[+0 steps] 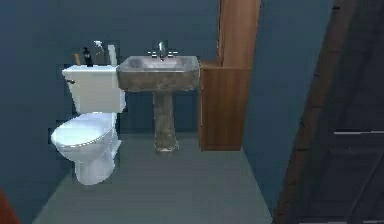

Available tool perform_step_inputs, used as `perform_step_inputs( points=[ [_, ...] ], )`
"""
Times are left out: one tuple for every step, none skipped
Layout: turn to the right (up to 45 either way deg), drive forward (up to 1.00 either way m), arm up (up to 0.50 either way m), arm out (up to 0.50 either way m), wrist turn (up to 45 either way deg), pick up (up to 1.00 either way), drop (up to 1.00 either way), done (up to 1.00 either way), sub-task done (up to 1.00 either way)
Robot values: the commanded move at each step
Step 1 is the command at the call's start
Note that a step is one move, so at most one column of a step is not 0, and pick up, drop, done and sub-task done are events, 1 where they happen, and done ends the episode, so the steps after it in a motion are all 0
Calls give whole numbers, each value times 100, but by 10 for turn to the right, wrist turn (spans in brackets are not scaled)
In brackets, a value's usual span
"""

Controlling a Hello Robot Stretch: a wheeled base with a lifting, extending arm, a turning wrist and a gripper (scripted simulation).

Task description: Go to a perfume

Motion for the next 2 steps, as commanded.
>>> perform_step_inputs(
  points=[
    [0,100,0,0,0,0,0,0,0],
    [-30,0,0,0,0,0,0,0,0]
  ],
)
